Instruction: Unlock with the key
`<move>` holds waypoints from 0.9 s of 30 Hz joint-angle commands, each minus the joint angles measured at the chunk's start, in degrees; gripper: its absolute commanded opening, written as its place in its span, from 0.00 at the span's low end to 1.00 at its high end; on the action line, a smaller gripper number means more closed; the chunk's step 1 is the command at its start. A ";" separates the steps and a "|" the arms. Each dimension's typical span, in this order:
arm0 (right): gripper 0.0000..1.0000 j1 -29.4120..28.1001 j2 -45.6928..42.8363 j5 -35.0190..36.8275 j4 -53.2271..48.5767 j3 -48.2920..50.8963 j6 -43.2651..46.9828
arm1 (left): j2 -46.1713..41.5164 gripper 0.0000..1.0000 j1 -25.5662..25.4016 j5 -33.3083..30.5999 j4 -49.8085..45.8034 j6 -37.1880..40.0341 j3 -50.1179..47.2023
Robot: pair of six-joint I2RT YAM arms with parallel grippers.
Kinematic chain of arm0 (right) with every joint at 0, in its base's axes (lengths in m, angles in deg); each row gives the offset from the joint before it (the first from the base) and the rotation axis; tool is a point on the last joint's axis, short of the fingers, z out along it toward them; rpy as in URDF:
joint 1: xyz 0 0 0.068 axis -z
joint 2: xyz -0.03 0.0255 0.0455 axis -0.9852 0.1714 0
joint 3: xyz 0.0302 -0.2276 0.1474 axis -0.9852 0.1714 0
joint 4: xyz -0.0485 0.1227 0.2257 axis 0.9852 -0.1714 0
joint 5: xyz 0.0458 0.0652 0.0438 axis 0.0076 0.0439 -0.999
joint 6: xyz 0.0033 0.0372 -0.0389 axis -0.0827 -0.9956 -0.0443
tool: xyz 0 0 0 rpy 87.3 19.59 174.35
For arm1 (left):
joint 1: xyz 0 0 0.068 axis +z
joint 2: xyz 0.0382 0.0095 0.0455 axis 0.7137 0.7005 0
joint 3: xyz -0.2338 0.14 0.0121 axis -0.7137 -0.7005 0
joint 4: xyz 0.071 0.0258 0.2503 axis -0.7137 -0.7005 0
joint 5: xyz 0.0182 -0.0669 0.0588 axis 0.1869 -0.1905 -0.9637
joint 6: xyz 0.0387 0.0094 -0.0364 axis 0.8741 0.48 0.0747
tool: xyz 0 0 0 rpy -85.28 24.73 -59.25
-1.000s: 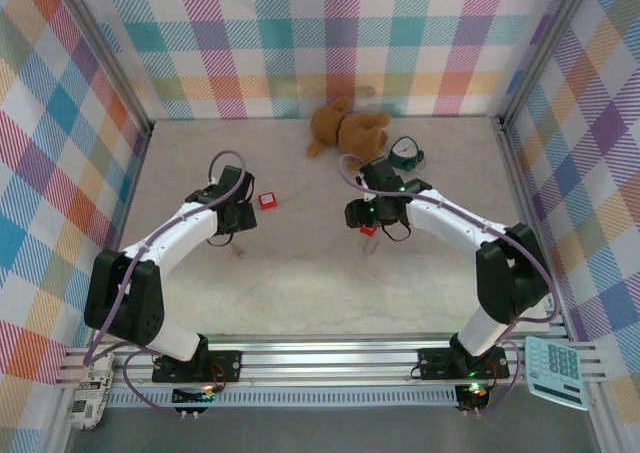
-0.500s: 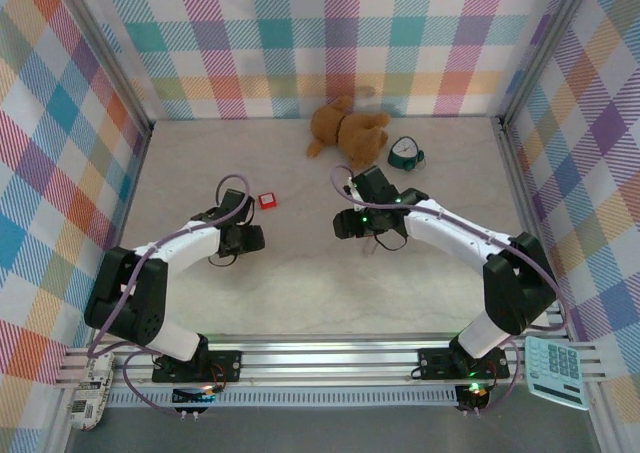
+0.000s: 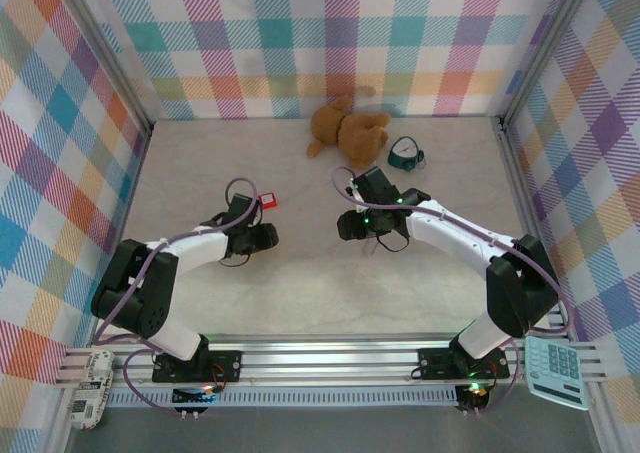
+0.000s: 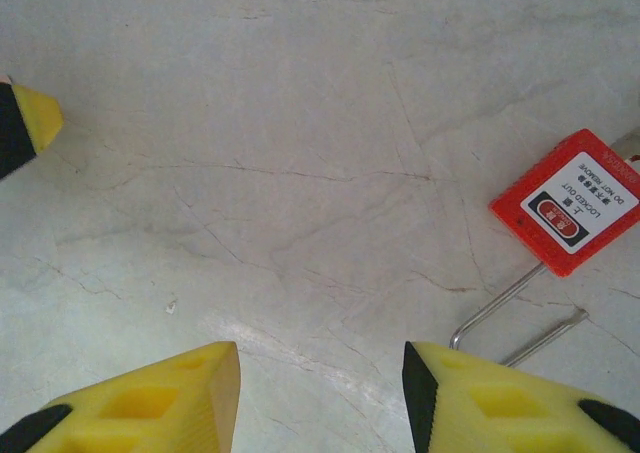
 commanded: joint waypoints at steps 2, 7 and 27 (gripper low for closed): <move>0.47 -0.29 -1.48 1.49 -1.00 -1.17 -0.14 | -1.02 0.53 -8.91 1.53 4.97 -12.09 -4.80; 0.47 -0.35 -1.34 2.52 -1.08 -0.87 -0.41 | -1.66 0.54 -17.17 -3.31 9.40 -20.73 -4.37; 0.39 -8.86 1.65 -6.73 16.61 6.50 -18.24 | -25.98 0.68 -13.03 -19.68 -6.57 -14.10 -3.06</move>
